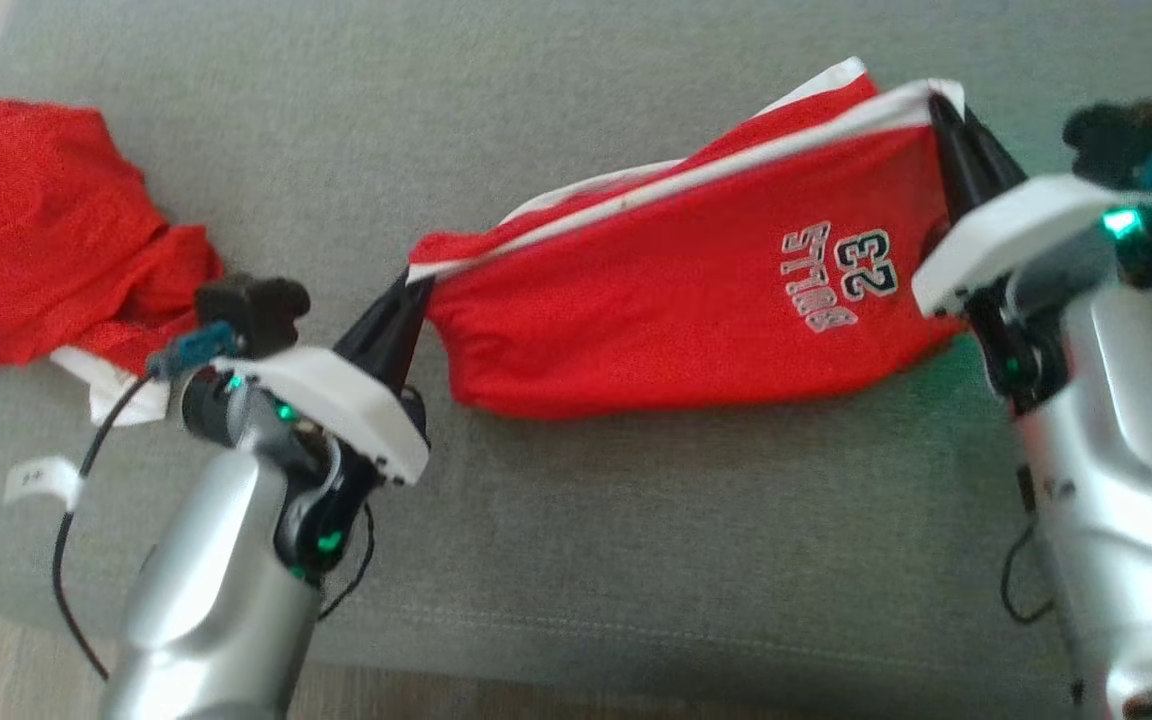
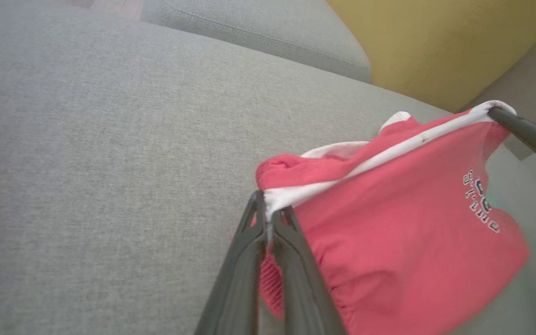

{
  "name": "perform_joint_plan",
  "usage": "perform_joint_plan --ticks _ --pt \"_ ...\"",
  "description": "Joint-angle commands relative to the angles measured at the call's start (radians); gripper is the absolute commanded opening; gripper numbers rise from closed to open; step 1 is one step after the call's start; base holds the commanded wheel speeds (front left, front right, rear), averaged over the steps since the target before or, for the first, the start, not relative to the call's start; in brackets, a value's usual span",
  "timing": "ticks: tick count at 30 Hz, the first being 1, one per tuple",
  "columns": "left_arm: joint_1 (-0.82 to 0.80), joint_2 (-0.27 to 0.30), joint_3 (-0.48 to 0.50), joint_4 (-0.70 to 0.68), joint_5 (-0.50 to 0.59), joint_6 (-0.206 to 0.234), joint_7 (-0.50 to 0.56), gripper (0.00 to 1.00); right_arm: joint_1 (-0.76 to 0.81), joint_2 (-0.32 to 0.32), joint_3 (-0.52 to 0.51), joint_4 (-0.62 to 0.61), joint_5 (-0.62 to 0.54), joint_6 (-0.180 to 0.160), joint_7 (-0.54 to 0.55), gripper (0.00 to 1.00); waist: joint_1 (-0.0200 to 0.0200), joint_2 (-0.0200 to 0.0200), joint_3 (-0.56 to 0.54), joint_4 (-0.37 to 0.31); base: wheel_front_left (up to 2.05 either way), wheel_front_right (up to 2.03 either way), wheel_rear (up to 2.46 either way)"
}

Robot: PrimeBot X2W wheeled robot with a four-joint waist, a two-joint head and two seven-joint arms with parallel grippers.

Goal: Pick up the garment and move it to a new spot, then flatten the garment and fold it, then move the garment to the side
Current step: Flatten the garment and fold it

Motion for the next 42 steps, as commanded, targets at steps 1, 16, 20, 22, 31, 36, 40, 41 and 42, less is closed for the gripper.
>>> perform_joint_plan --ticks 1,16,20,22,31,36,40,41,42 --pt "-0.051 0.016 0.033 -0.001 -0.013 -0.007 -0.017 0.0 -0.053 -0.004 0.03 0.009 0.009 -0.001 -0.023 0.0 -0.0001 0.0 0.028 0.022 0.0 0.0 0.0" --pt "-0.142 -0.009 -0.014 0.196 -0.045 -0.021 -0.188 1.0 -0.203 0.005 0.17 0.288 0.071 -0.001 -0.257 1.0 -0.0001 0.0 0.047 0.008 0.0 0.0 0.0" --pt "-0.11 0.005 -0.001 0.183 -0.021 0.005 -0.263 1.0 -0.183 0.001 0.191 0.267 0.051 -0.001 -0.342 1.0 -0.0001 0.0 0.028 -0.012 0.0 0.0 0.0" --pt "-0.091 0.017 0.013 0.155 0.004 0.035 -0.29 1.0 -0.163 -0.002 0.182 0.241 0.023 -0.001 -0.364 1.0 -0.0001 0.0 0.018 -0.023 0.0 0.0 0.0" --pt "0.051 0.061 0.137 -0.107 0.118 0.151 -0.312 1.0 0.023 0.025 0.104 -0.004 -0.12 -0.001 -0.383 1.0 -0.0001 0.0 -0.016 -0.075 0.0 0.0 0.0" --pt "0.179 0.075 0.172 -0.23 0.188 0.18 -0.312 1.0 0.2 0.043 0.06 -0.186 -0.17 -0.001 -0.328 1.0 -0.0001 0.0 -0.042 -0.095 0.0 0.0 0.0" --pt "0.22 0.08 0.171 -0.246 0.21 0.185 -0.312 1.0 0.28 0.053 0.041 -0.266 -0.18 -0.001 -0.29 1.0 -0.0001 0.0 -0.051 -0.1 0.0 0.0 0.0" --pt "0.235 0.08 0.169 -0.246 0.219 0.187 -0.312 1.0 0.321 0.057 0.03 -0.31 -0.187 -0.001 -0.265 1.0 -0.0001 0.0 -0.055 -0.102 0.0 0.0 0.0" --pt "0.24 0.079 0.17 -0.246 0.221 0.187 -0.312 1.0 0.338 0.059 0.027 -0.329 -0.191 -0.001 -0.256 1.0 -0.0001 0.0 -0.057 -0.102 0.0 0.0 0.0"
